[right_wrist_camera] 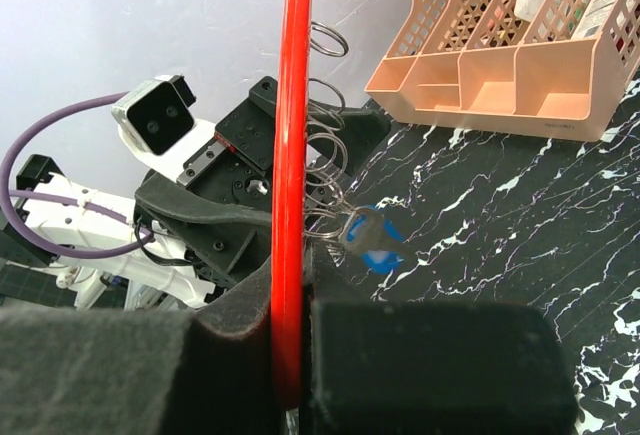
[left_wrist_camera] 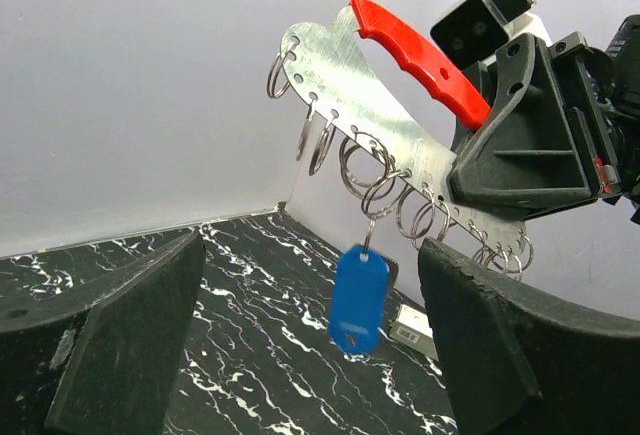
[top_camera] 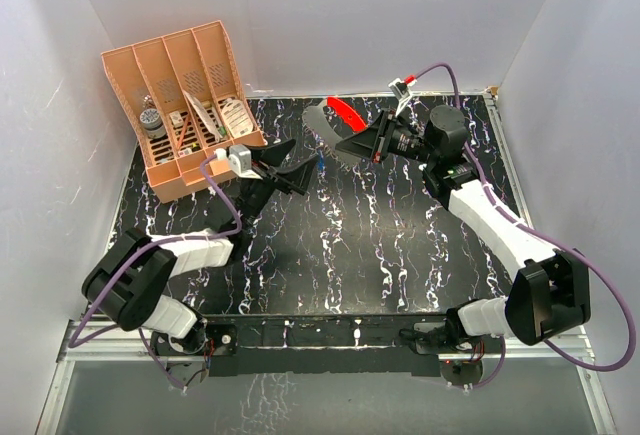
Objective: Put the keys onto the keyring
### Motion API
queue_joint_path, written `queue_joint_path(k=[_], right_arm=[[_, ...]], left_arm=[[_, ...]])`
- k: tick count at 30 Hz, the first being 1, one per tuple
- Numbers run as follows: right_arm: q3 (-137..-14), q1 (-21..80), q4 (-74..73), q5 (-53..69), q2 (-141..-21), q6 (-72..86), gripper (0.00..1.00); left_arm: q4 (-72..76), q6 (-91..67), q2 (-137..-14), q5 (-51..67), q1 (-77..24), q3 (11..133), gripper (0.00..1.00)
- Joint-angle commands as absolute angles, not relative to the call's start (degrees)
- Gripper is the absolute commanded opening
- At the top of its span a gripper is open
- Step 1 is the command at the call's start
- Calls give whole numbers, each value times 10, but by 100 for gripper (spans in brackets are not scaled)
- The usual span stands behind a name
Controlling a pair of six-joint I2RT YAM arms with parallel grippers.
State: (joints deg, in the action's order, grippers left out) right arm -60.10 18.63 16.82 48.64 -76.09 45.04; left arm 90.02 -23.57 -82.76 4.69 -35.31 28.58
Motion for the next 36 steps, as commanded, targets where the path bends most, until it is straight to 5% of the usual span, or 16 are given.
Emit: queue_joint_path(k=[1, 36], right_arm=[[-599, 185, 191, 494, -737, 438, 0], [-591, 185, 186, 489, -725, 427, 0]], left_arm=[[1023, -227, -839, 75, -350, 319, 85], [1024, -173, -817, 82, -346, 297, 72]])
